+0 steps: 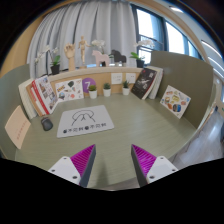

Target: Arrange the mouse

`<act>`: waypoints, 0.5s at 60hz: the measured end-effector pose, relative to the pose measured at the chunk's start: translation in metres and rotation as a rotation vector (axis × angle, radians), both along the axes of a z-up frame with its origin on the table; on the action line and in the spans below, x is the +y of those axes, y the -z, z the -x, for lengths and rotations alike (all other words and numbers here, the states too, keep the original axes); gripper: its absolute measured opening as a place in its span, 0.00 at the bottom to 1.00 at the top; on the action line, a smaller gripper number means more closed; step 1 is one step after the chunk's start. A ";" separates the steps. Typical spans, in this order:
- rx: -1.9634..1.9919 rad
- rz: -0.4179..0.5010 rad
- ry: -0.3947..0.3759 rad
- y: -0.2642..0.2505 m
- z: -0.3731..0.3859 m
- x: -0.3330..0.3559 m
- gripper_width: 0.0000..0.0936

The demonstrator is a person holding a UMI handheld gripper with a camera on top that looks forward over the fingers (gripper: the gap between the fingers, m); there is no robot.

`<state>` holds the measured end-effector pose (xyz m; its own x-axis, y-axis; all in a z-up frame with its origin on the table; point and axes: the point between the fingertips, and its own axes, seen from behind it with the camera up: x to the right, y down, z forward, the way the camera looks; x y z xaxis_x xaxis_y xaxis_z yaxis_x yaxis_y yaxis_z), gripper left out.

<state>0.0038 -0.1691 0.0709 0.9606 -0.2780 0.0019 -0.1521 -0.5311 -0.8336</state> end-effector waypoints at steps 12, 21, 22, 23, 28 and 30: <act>0.052 0.061 -0.162 0.033 0.124 0.044 0.74; 0.060 0.099 -0.263 0.051 0.196 0.084 0.75; 0.060 0.103 -0.271 0.053 0.203 0.088 0.75; 0.060 0.108 -0.280 0.055 0.210 0.093 0.75; 0.052 0.123 -0.318 0.063 0.237 0.118 0.75; 0.045 0.130 -0.326 0.066 0.244 0.128 0.75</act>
